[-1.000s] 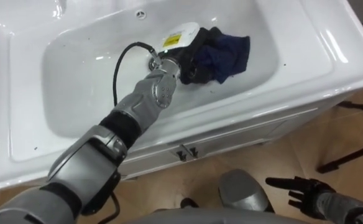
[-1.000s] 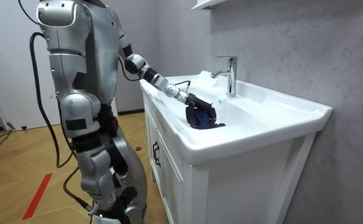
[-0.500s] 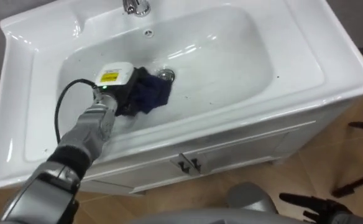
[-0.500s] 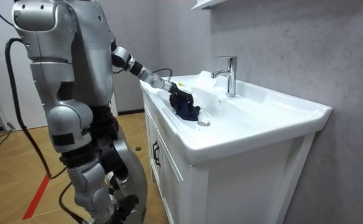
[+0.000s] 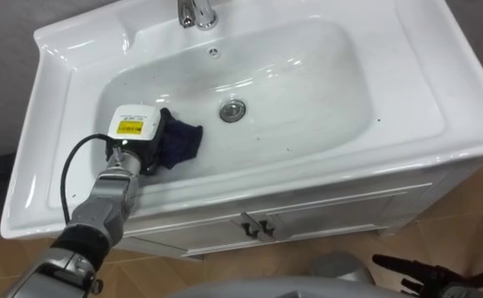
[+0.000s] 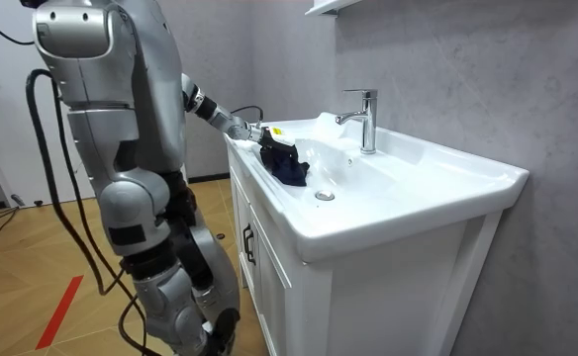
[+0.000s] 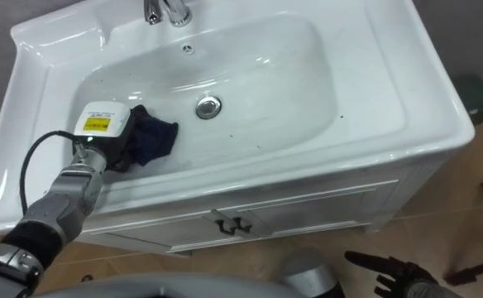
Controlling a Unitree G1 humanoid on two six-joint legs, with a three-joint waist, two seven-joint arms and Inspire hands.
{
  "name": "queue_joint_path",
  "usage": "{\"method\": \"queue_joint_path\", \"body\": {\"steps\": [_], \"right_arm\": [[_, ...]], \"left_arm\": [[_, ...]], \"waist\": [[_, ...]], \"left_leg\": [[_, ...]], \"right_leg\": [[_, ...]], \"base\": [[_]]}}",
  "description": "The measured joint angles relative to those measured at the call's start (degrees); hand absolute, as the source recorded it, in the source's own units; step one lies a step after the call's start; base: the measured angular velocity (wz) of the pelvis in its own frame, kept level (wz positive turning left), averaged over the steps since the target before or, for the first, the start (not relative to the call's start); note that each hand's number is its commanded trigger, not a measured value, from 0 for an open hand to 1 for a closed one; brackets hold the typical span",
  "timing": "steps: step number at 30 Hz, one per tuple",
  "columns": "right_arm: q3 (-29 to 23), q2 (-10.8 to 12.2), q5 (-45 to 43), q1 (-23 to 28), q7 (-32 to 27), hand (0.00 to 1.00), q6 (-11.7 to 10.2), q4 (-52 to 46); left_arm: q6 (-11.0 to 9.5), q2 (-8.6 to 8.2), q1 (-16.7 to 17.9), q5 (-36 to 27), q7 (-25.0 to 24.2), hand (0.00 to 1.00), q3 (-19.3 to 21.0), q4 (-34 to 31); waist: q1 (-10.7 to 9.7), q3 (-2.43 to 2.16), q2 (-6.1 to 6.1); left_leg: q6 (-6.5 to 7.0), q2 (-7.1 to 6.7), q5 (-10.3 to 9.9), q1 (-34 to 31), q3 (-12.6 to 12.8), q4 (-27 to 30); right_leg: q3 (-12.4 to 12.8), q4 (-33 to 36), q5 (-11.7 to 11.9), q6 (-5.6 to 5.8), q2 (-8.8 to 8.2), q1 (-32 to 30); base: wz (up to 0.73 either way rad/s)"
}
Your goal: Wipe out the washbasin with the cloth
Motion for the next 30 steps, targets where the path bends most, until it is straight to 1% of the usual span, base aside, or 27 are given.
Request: {"method": "queue_joint_path", "body": {"steps": [4, 7, 11, 14, 17, 18, 20, 21, 22, 23, 24, 25, 26, 27, 28, 29, 30], "right_arm": [[-0.04, -0.06, 0.22, 0.14, -0.15, 0.0, -0.34, -0.07], [-0.02, -0.04, 0.18, 0.19, -0.09, 0.0, -0.74, -0.05], [0.2, -0.04, 0.22, 0.47, 0.0, 0.0, -1.45, -0.13], [1.92, 0.06, 0.17, 0.45, -0.11, 0.0, -1.68, -0.16], [1.94, 0.57, 0.34, 0.39, -0.52, 0.0, -1.83, -0.05], [2.47, 0.62, 0.31, 0.37, -0.63, 0.0, -1.9, 0.11], [3.55, 0.62, 0.31, 0.09, -0.63, 0.0, -1.88, 0.73], [3.65, 0.67, 0.28, -0.11, -0.57, 0.0, -1.78, 1.24], [4.08, 0.67, 0.18, -0.04, -0.58, 0.0, -1.75, 1.22], [4.24, 0.67, 0.13, -0.06, -0.61, 0.0, -1.73, 1.24], [5.1, 0.67, 0.09, -0.1, -0.64, 0.0, -1.72, 1.25], [5.23, 0.71, 0.21, -0.32, -0.69, 0.0, -1.72, 1.26], [5.22, 0.74, 0.22, -0.48, -0.79, 0.0, -1.76, 1.26], [5.24, 0.73, 0.22, -0.66, -1.16, 0.0, -1.93, 1.24], [5.29, 0.73, 0.2, -0.69, -1.36, 0.0, -1.98, 1.3], [5.37, 0.78, 0.21, -0.76, -1.39, 0.0, -1.99, 1.43], [6.03, 1.0, 0.2, -1.12, -1.57, 0.0, -1.95, 1.81]], "left_arm": [[0.44, 0.01, 1.45, 0.02, 0.0, 1.0, 0.31, -2.15], [0.43, 0.0, 2.02, 0.01, 0.0, 1.0, 0.23, -3.09], [0.47, 0.08, 3.14, -0.01, 0.74, 1.0, 0.22, -4.09], [1.1, 0.04, 3.71, -0.03, 0.87, 1.0, -0.03, -5.06], [2.31, -0.01, 3.37, -0.32, 0.66, 1.0, -1.05, -6.0], [2.79, -0.19, 2.93, -0.37, 0.66, 1.0, -1.73, -6.04], [4.34, -1.11, 2.22, -0.64, 0.56, 1.0, -2.79, -6.13], [5.44, -1.47, 1.56, -1.15, -0.08, 1.0, -3.54, -6.74], [6.0, -1.81, 0.74, -1.91, -1.26, 1.0, -4.1, -7.21], [6.18, -2.14, 0.24, -2.05, -1.91, 1.0, -4.31, -7.21], [6.35, -2.92, -0.58, -3.0, -3.16, 1.0, -4.63, -7.02], [6.37, -3.75, -1.55, -4.08, -4.28, 1.0, -4.7, -6.97], [6.36, -4.15, -1.91, -4.98, -4.64, 1.0, -4.78, -6.98], [6.35, -5.13, -2.88, -6.74, -5.08, 1.0, -5.01, -6.55], [6.34, -6.26, -4.14, -8.33, -5.77, 1.0, -5.23, -6.43], [6.34, -6.57, -4.75, -9.38, -6.06, 1.0, -5.66, -6.41], [6.33, -7.07, -5.89, -11.55, -6.69, 1.0, -6.85, -6.55]], "waist": [[1.21, 0.01, -0.03], [1.88, 0.02, -0.07], [1.99, 0.03, -0.13], [1.9, 0.12, -0.26], [1.24, 0.29, -0.5], [0.81, 0.41, -0.65], [0.46, 0.62, -0.95], [0.09, 0.74, -1.11], [-0.01, 0.87, -1.3], [-0.05, 0.95, -1.4], [-0.11, 1.01, -1.49], [-0.7, 1.08, -1.59], [-1.11, 1.1, -1.62], [-1.82, 1.14, -1.67], [-2.16, 1.27, -1.85], [-2.3, 1.36, -1.98], [-2.68, 1.59, -2.3]], "left_leg": [[-0.22, 0.12, 0.13, 0.07, -0.08, 0.03], [-0.4, 0.15, 0.24, 0.46, -0.74, -0.16], [-0.58, 0.11, 0.35, 0.9, -0.74, -0.49], [-0.6, 0.03, 0.37, 0.91, -0.73, -0.52], [-0.76, -0.19, 0.48, 0.9, -0.92, -1.44], [-0.76, -0.27, 0.48, 0.87, -0.88, -1.59], [-0.76, -0.43, 0.48, 0.82, -0.92, -1.72], [-0.75, -0.48, 0.48, 0.76, -1.08, -1.7], [-0.73, -0.61, 0.48, 0.72, -1.08, -1.59], [-0.69, -0.68, 0.51, 0.71, -1.08, -1.51], [-0.67, -0.89, 0.52, 0.69, -1.27, -1.45], [-0.51, -1.13, 0.62, 0.66, -1.39, -1.45], [-0.4, -1.27, 0.68, 0.58, -1.39, -1.46], [-0.35, -1.46, 0.71, 0.43, -1.39, -1.46], [-0.32, -1.65, 0.73, 0.42, -1.51, -1.46], [-0.3, -1.74, 0.73, 0.4, -1.57, -1.46], [-0.28, -1.88, 0.73, 0.35, -1.47, -1.45]], "right_leg": [[-0.31, -0.03, -0.29, -0.46, 0.08, 0.22], [-0.83, -0.76, -0.38, -0.64, 0.2, 1.1], [-0.87, -1.04, -0.47, -0.78, 0.21, 1.45], [-0.92, -0.92, -0.6, -0.84, 0.1, 1.41], [-1.89, -0.93, -0.79, -0.74, -0.16, 1.41], [-2.6, -0.93, -0.83, -0.69, -0.31, 1.53], [-2.88, -0.85, -0.91, -0.54, -0.52, 1.53], [-3.02, -0.9, -0.95, -0.46, -0.65, 1.53], [-3.12, -0.77, -1.03, -0.31, -0.85, 1.53], [-3.13, -0.72, -1.06, -0.25, -0.96, 1.53], [-3.19, -0.68, -1.1, -0.13, -1.16, 1.57], [-3.54, -0.64, -1.1, 0.06, -1.38, 1.59], [-3.73, -0.64, -1.15, 0.17, -1.55, 1.6], [-4.13, -0.64, -1.22, 0.38, -1.86, 1.66], [-4.38, -0.63, -1.27, 0.58, -2.11, 1.76], [-4.44, -0.62, -1.29, 0.67, -2.22, 1.77], [-4.51, -0.57, -1.34, 0.8, -2.35, 1.76]], "base": [[0.04], [0.07], [0.0], [0.02], [0.21], [0.23], [0.17], [0.07], [0.05], [0.04], [0.04], [0.07], [0.14], [0.17], [0.16], [0.1], [0.05]]}}
